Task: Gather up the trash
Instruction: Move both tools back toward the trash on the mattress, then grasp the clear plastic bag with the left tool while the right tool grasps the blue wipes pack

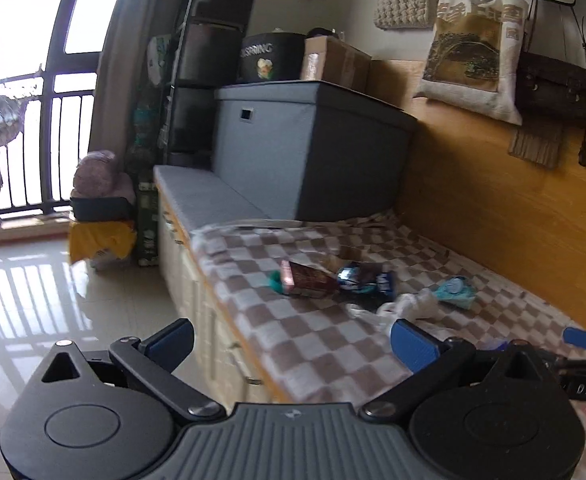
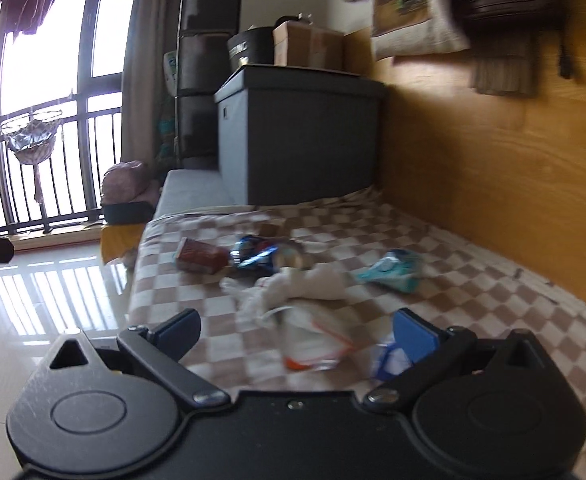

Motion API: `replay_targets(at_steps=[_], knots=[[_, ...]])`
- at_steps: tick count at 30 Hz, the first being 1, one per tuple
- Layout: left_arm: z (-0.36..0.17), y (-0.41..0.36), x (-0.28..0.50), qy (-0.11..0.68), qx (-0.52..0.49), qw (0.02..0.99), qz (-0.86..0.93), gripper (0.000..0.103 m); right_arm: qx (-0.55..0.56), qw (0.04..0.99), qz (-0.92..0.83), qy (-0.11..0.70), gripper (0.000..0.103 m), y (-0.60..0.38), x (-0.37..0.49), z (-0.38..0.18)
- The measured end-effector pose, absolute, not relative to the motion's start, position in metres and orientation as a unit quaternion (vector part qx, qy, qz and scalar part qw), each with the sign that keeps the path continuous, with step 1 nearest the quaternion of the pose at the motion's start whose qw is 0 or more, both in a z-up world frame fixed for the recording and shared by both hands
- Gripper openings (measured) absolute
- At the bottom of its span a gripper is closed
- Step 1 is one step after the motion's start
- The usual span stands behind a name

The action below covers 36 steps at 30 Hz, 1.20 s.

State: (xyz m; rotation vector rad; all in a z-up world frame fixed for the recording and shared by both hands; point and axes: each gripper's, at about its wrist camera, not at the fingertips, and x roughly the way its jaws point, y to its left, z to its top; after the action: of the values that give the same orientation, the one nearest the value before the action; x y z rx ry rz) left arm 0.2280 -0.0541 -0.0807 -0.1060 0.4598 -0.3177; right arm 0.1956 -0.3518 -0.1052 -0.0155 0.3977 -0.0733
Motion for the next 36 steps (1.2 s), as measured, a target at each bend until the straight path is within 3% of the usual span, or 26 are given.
replay_targets(at_steps=[14, 20, 23, 25, 27, 36], knots=[[-0.124, -0.17, 0.257, 0.269, -0.005, 0.935, -0.232, 0.103, -0.012, 0.973, -0.1, 0.206, 0.103, -0.483, 0.171, -0.144], [-0.15, -0.2, 0.278, 0.293, -0.047, 0.916, -0.27, 0.102, 0.014, 0.974, -0.083, 0.21, 0.103, -0.521, 0.185, -0.16], [-0.161, -0.21, 0.288, 0.308, -0.069, 0.91, -0.268, 0.089, 0.035, 0.975, -0.052, 0.212, 0.103, -0.536, 0.199, -0.164], [-0.167, -0.217, 0.294, 0.314, -0.07, 0.911, -0.257, 0.066, 0.05, 0.975, -0.03, 0.215, 0.103, -0.544, 0.211, -0.166], [-0.171, -0.222, 0.301, 0.319, -0.068, 0.911, -0.253, 0.057, 0.066, 0.972, -0.008, 0.224, 0.103, -0.55, 0.226, -0.168], [-0.188, -0.223, 0.328, 0.34, -0.11, 0.899, -0.252, 0.052, 0.092, 0.953, 0.071, 0.279, 0.103, -0.551, 0.288, -0.184]])
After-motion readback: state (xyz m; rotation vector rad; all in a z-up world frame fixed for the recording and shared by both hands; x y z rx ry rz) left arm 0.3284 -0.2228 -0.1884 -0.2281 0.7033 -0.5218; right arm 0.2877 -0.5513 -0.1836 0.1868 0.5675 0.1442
